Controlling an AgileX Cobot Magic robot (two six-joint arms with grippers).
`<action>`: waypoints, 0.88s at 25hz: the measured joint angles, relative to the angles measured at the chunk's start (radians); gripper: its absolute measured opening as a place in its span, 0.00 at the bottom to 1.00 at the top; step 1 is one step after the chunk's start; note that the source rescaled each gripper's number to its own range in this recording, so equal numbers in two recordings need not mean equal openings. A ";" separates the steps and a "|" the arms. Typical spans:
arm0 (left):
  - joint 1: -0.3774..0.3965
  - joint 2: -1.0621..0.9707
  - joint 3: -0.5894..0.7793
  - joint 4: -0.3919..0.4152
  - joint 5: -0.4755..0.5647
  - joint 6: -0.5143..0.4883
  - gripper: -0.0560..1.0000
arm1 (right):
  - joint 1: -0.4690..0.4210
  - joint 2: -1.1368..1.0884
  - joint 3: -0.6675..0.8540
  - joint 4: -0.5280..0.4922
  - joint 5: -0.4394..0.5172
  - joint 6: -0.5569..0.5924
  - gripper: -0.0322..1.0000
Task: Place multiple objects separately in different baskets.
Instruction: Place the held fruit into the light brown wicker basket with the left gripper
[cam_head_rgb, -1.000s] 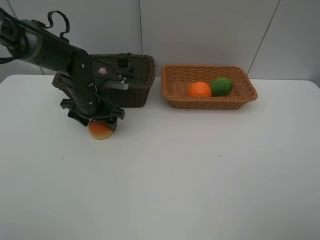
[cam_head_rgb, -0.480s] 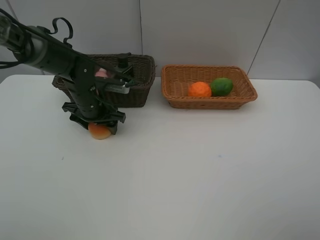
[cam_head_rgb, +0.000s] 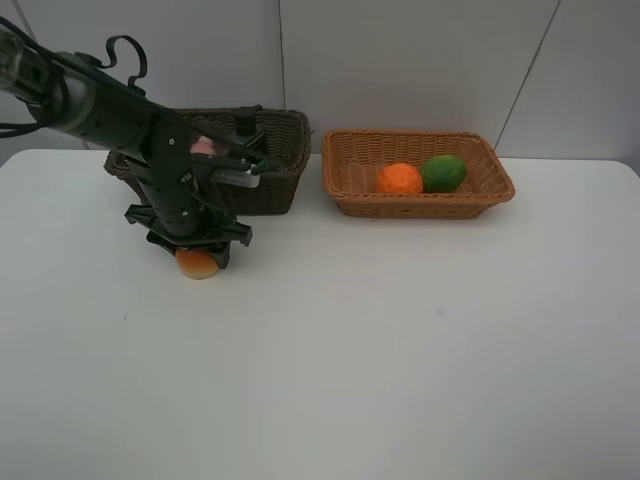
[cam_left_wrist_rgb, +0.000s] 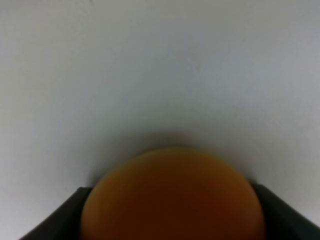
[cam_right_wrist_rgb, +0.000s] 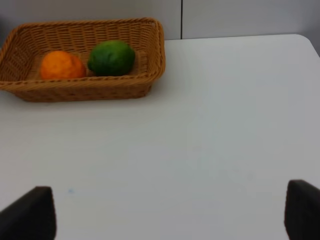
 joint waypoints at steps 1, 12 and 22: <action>0.000 0.000 0.000 0.000 -0.001 0.000 0.76 | 0.000 0.000 0.000 0.000 0.000 0.000 0.97; 0.000 0.000 0.000 0.000 -0.005 0.000 0.76 | 0.000 0.000 0.000 0.000 0.000 0.000 0.97; 0.000 0.000 0.000 0.000 -0.013 0.000 0.76 | 0.000 0.000 0.000 0.000 0.000 0.000 0.97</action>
